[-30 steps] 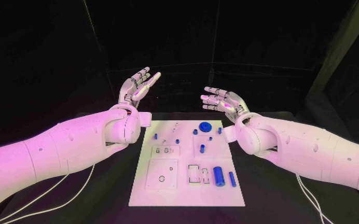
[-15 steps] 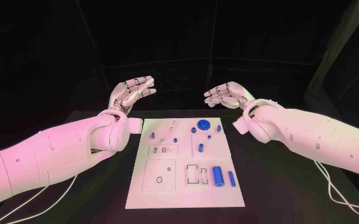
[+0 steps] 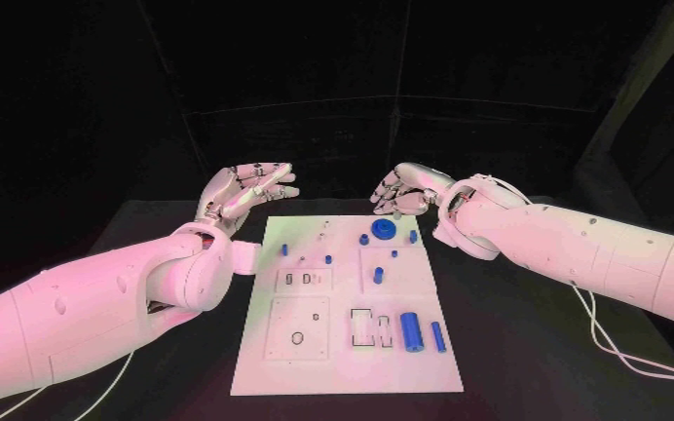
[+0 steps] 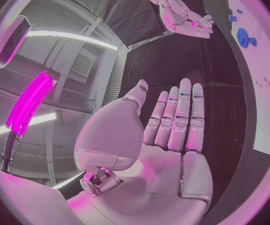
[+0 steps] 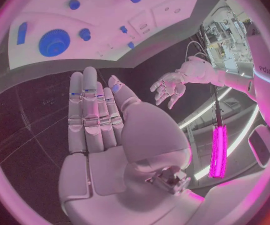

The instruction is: Assemble the parts on the task board

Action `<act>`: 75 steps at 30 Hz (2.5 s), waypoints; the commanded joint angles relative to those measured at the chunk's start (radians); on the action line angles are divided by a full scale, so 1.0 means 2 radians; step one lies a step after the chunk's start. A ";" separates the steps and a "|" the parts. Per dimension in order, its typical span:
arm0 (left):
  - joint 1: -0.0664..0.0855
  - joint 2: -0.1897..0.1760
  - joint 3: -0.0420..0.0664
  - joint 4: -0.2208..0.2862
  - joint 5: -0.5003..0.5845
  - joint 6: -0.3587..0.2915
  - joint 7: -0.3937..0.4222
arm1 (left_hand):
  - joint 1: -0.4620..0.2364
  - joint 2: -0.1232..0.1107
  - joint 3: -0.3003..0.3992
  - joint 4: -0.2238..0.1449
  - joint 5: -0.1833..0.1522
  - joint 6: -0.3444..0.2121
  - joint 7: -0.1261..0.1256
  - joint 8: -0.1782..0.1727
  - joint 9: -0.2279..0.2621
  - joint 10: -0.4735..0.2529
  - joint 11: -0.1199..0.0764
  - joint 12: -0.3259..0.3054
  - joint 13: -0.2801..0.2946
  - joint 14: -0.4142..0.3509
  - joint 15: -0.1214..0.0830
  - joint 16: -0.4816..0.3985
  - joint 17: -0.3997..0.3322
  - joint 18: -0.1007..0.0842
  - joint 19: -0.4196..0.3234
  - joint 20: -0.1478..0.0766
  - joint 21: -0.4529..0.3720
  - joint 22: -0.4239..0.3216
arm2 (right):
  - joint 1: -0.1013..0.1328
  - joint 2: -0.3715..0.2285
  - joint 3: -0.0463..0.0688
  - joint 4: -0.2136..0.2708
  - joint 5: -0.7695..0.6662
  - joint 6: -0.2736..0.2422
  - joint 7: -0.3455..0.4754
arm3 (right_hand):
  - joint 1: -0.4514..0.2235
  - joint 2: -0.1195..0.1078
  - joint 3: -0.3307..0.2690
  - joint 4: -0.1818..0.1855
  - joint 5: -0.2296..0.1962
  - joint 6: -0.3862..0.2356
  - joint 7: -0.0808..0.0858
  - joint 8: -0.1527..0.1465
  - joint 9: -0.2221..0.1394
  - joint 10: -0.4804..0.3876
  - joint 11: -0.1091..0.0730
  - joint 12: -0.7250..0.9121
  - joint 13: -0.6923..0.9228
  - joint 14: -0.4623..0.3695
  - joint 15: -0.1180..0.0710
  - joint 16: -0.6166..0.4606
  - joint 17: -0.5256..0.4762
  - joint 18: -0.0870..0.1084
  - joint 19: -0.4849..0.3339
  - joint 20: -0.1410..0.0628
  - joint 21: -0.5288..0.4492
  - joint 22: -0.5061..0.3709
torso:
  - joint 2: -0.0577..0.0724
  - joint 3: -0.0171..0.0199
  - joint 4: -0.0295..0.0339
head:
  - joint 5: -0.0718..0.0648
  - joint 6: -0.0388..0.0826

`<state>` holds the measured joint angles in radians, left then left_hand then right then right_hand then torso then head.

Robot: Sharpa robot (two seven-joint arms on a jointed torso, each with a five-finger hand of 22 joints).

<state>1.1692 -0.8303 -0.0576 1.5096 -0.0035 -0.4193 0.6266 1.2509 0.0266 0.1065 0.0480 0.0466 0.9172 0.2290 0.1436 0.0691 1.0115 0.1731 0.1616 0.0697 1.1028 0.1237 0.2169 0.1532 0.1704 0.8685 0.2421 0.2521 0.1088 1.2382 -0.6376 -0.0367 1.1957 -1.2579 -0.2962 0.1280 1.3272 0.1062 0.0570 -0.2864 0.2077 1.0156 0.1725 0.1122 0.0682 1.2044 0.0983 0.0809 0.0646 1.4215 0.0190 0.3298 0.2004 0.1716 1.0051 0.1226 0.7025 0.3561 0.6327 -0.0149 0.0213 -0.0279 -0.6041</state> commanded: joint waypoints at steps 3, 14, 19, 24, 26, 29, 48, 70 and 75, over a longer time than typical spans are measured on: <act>0.000 -0.007 0.001 0.020 -0.008 0.029 0.010 | 0.004 0.001 0.001 -0.003 0.002 0.002 0.001 -0.001 -0.001 0.001 0.001 -0.004 -0.001 0.001 0.001 -0.001 0.001 0.008 0.004 0.000 0.001 -0.001 | 0.003 0.012 0.001 -0.005 -0.126 0.040 -0.056 | -0.015 -0.019 0.022 0.001 0.000 0.008 -0.002 -0.021 -0.001 -0.011 -0.003 -0.008 0.001 0.042 -0.009 0.092 0.076 0.005 0.014 -0.009 0.090 0.055 | 0.015 -0.0021 0.0059 | -0.003 0.005; 0.000 -0.013 0.001 0.044 -0.008 0.041 0.013 | 0.004 0.003 0.001 -0.004 0.002 0.001 0.001 -0.004 -0.001 0.000 0.001 -0.008 -0.002 0.000 0.001 -0.005 0.001 0.007 0.004 0.000 -0.001 -0.003 | 0.005 0.036 0.001 -0.020 -0.171 0.069 -0.073 | -0.025 -0.027 0.044 0.001 -0.003 -0.005 -0.004 -0.023 -0.001 -0.034 0.001 -0.007 0.002 0.030 -0.006 0.216 0.177 -0.011 0.056 -0.005 0.204 0.193 | 0.030 -0.0035 0.0104 | -0.007 0.009; 0.000 -0.015 0.001 0.045 -0.006 0.041 0.012 | 0.004 0.003 0.001 -0.004 0.002 0.001 0.002 -0.004 -0.001 -0.001 0.002 -0.009 -0.002 0.000 0.002 -0.006 0.001 0.007 0.004 0.000 -0.001 -0.004 | 0.005 0.041 0.001 -0.023 -0.175 0.079 -0.073 | -0.027 -0.029 0.050 0.002 -0.003 -0.008 -0.004 -0.023 -0.001 -0.038 0.001 -0.007 0.002 0.029 -0.005 0.253 0.212 -0.015 0.066 -0.004 0.226 0.221 | 0.033 -0.0034 0.0108 | -0.009 0.009; 0.000 -0.017 0.001 0.044 -0.004 0.041 0.012 | 0.004 0.003 0.001 -0.004 0.002 0.001 0.002 -0.005 -0.002 -0.001 0.002 -0.009 -0.002 -0.001 0.002 -0.006 0.001 0.007 0.004 0.001 -0.002 -0.004 | 0.005 0.046 0.000 -0.026 -0.177 0.091 -0.074 | -0.028 -0.030 0.055 0.003 -0.004 -0.010 -0.004 -0.023 -0.001 -0.038 0.001 -0.006 0.002 0.029 -0.005 0.287 0.245 -0.020 0.078 -0.003 0.246 0.250 | 0.036 -0.0022 0.0110 | -0.009 0.010; 0.000 -0.017 0.001 0.044 -0.003 0.041 0.011 | 0.004 0.003 0.000 -0.004 0.002 0.001 0.003 -0.005 -0.002 -0.001 0.002 -0.010 -0.002 -0.001 0.002 -0.007 0.001 0.007 0.004 0.001 -0.002 -0.004 | 0.005 0.047 0.000 -0.028 -0.178 0.096 -0.075 | -0.028 -0.031 0.057 0.003 -0.004 -0.010 -0.004 -0.023 -0.001 -0.038 0.001 -0.006 0.002 0.029 -0.005 0.301 0.258 -0.021 0.083 -0.003 0.254 0.262 | 0.036 -0.0020 0.0112 | -0.009 0.010; 0.000 -0.017 0.001 0.044 -0.002 0.042 0.011 | 0.004 0.003 0.000 -0.004 0.002 0.001 0.003 -0.005 -0.002 -0.001 0.002 -0.010 -0.002 -0.001 0.002 -0.007 0.001 0.007 0.004 0.001 -0.002 -0.004 | 0.005 0.050 0.000 -0.031 -0.180 0.102 -0.075 | -0.029 -0.031 0.058 0.003 -0.004 -0.011 -0.004 -0.023 -0.001 -0.040 0.001 -0.006 0.002 0.029 -0.005 0.309 0.265 -0.022 0.085 -0.003 0.259 0.268 | 0.038 -0.0011 0.0109 | -0.009 0.010; 0.001 -0.022 0.001 0.046 -0.001 0.043 0.007 | 0.003 0.004 0.000 -0.004 0.002 0.000 0.004 -0.007 -0.002 -0.002 0.003 -0.012 -0.002 -0.001 0.003 -0.009 0.001 0.007 0.004 0.001 -0.003 -0.005 | 0.005 0.058 0.000 -0.040 -0.182 0.112 -0.072 | -0.020 -0.010 0.102 0.002 -0.018 0.023 -0.009 -0.012 0.003 -0.005 -0.006 0.005 0.005 0.037 -0.009 0.407 0.364 -0.040 0.139 -0.005 0.327 0.377 | 0.043 -0.0007 0.0120 | -0.007 0.007; 0.001 -0.025 0.001 0.045 0.001 0.045 0.003 | 0.002 0.007 0.000 -0.004 0.002 0.000 0.004 -0.008 -0.002 -0.002 0.004 -0.014 -0.002 -0.001 0.003 -0.010 0.001 0.007 0.005 0.001 -0.004 -0.007 | 0.005 0.048 0.000 -0.018 -0.176 0.017 -0.078 | -0.015 -0.018 0.137 0.001 -0.021 0.036 -0.008 -0.014 0.002 0.010 -0.008 0.003 0.007 0.032 -0.010 0.431 0.381 -0.044 0.148 -0.008 0.345 0.403 | 0.044 -0.0011 0.0120 | -0.007 0.009; 0.001 -0.026 0.001 0.045 0.002 0.046 0.002 | 0.002 0.007 0.001 -0.004 0.002 0.000 0.004 -0.008 -0.002 -0.002 0.004 -0.014 -0.002 0.000 0.003 -0.011 0.002 0.007 0.005 0.001 -0.004 -0.007 | 0.005 0.044 0.001 -0.005 -0.170 -0.023 -0.080 | -0.015 -0.024 0.149 0.001 -0.012 0.036 -0.006 -0.016 0.001 0.010 -0.007 0.000 0.006 0.031 -0.009 0.436 0.383 -0.044 0.147 -0.007 0.348 0.406 | 0.045 -0.0016 0.0125 | -0.006 0.012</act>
<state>1.1702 -0.8818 -0.0572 1.5978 -0.0042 -0.3413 0.6267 1.2544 0.0301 0.1065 0.0427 0.0466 0.9166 0.2285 0.1319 0.0666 1.0077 0.1770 0.1393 0.0670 1.1026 0.1237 0.2004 0.1553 0.1700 0.8718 0.2456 0.2480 0.0971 1.2456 -0.5505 -0.0362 1.1769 -1.6095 -0.2292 -0.0250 1.3002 0.0660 0.3486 -0.2824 0.1806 1.0827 0.1575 0.0839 0.0711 1.2220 0.0771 0.0869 0.0776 1.4669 0.0017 1.1960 0.9653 0.0928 1.2941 0.1055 1.3934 1.1665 0.7215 -0.0171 0.0457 -0.0404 -0.5828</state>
